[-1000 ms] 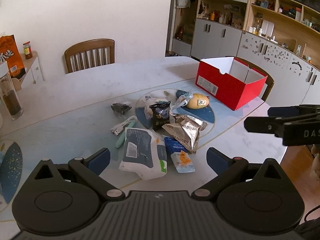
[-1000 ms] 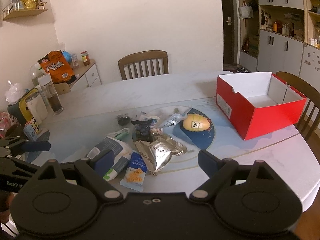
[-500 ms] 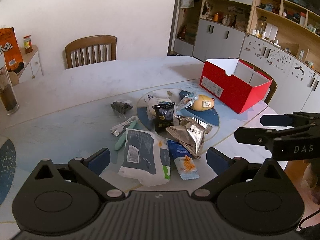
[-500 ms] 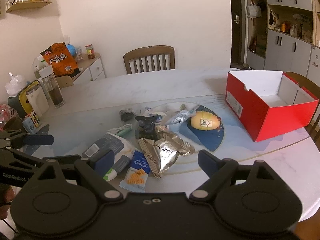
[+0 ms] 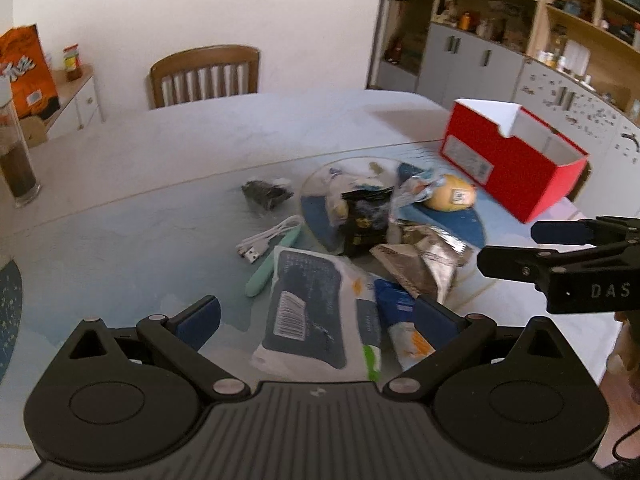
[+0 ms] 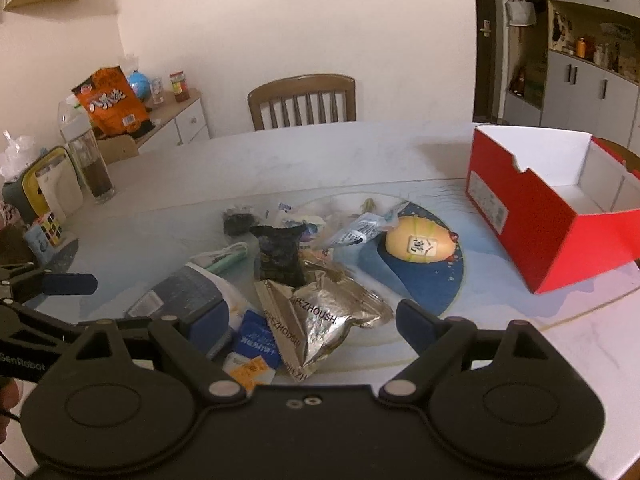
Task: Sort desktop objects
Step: 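Move both tools toward the snack pile on the placemat, then grasp the white wipes pack with the left tool while the right tool grasps the silver chip bag, then carry the wipes pack and silver chip bag with both tools into the red shoebox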
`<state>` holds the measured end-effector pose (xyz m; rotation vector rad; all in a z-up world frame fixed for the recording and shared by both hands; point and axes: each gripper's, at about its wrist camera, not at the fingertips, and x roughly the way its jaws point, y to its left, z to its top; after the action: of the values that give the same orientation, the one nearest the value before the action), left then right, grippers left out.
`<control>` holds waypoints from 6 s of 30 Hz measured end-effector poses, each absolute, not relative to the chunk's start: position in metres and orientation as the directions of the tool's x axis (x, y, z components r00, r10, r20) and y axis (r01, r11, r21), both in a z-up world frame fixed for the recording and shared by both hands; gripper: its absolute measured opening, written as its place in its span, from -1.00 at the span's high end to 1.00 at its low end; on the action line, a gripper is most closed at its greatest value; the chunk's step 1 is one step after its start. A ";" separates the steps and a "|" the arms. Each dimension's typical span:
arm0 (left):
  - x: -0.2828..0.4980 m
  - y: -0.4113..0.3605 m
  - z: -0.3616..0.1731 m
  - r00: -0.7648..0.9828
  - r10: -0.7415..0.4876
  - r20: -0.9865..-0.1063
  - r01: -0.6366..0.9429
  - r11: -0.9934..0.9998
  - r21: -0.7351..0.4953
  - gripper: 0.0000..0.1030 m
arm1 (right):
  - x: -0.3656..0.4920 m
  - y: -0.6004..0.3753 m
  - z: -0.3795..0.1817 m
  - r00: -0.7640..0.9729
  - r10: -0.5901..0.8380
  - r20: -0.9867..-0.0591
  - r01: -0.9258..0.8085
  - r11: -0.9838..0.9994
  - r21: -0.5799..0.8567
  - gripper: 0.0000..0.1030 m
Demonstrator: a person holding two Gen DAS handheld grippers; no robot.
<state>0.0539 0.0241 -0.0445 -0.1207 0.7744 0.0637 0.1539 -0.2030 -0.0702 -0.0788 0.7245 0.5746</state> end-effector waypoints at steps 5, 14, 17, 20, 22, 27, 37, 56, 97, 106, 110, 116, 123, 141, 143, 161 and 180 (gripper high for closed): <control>0.067 0.029 -0.057 0.684 0.032 -0.728 -0.143 0.986 -0.091 -0.99 | 0.174 -0.196 -0.086 0.574 0.468 -0.672 -0.551 0.828 0.105 -0.77; 0.081 0.034 -0.071 0.651 0.053 -0.757 -0.179 0.980 -0.086 -0.99 | 0.199 -0.183 -0.106 0.524 0.472 -0.709 -0.607 0.791 0.077 -0.77; 0.083 0.033 -0.075 0.649 0.046 -0.759 -0.171 0.981 -0.088 -0.99 | 0.205 -0.179 -0.112 0.521 0.464 -0.716 -0.621 0.782 0.054 -0.77; 0.085 0.032 -0.079 0.650 0.054 -0.758 -0.166 0.984 -0.072 -0.99 | 0.211 -0.175 -0.119 0.517 0.455 -0.725 -0.634 0.773 0.033 -0.77; 0.087 0.031 -0.083 0.644 0.063 -0.763 -0.163 0.985 -0.056 -0.93 | 0.214 -0.172 -0.123 0.505 0.460 -0.731 -0.651 0.758 0.027 -0.77; 0.093 0.032 -0.091 0.638 0.070 -0.767 -0.157 0.987 -0.041 -0.88 | 0.221 -0.169 -0.131 0.486 0.465 -0.740 -0.661 0.749 0.037 -0.77; 0.099 0.034 -0.099 0.639 0.010 -0.769 -0.126 0.988 -0.092 -0.45 | 0.230 -0.174 -0.135 0.445 0.498 -0.744 -0.651 0.751 0.113 -0.74; 0.099 0.038 -0.094 0.654 -0.049 -0.755 -0.098 0.984 -0.148 0.36 | 0.223 -0.170 -0.128 0.454 0.497 -0.740 -0.651 0.752 0.106 -0.14; 0.070 0.020 0.006 0.788 -0.136 -0.601 0.041 0.985 -0.168 0.62 | 0.166 -0.228 -0.034 0.595 0.502 -0.628 -0.534 0.831 0.158 -0.08; 0.070 -0.002 0.051 0.827 -0.191 -0.529 0.122 0.979 -0.163 0.62 | 0.160 -0.269 -0.009 0.653 0.471 -0.593 -0.452 0.871 0.195 -0.08; 0.080 -0.019 0.063 0.826 -0.225 -0.517 0.154 0.972 -0.177 0.62 | 0.161 -0.287 0.001 0.659 0.468 -0.589 -0.436 0.876 0.207 -0.08; 0.104 -0.047 0.071 0.819 -0.248 -0.518 0.178 0.967 -0.183 0.62 | 0.175 -0.312 0.011 0.664 0.467 -0.584 -0.430 0.877 0.213 -0.08; 0.145 -0.094 0.074 0.807 -0.265 -0.527 0.203 0.964 -0.174 0.62 | 0.208 -0.345 0.013 0.669 0.458 -0.586 -0.417 0.883 0.214 -0.08; 0.266 -0.205 0.064 0.776 -0.292 -0.559 0.236 0.956 -0.172 0.62 | 0.316 -0.430 0.006 0.664 0.446 -0.601 -0.424 0.886 0.188 -0.08; 0.276 -0.213 0.064 0.774 -0.291 -0.563 0.238 0.957 -0.169 0.62 | 0.327 -0.436 0.005 0.665 0.445 -0.600 -0.429 0.885 0.180 -0.08; 0.377 -0.263 0.033 0.710 -0.260 -0.654 0.264 0.960 -0.095 0.62 | 0.411 -0.460 -0.018 0.669 0.389 -0.633 -0.427 0.899 0.101 -0.08; 0.447 -0.290 -0.028 0.583 -0.184 -0.791 0.316 0.949 0.012 0.62 | 0.467 -0.445 -0.083 0.557 0.317 -0.768 -0.436 0.898 0.056 -0.08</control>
<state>0.4465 -0.2899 -0.0278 0.1578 0.9029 -0.2934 0.4668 -0.4447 -0.0833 -0.1469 0.8739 0.4463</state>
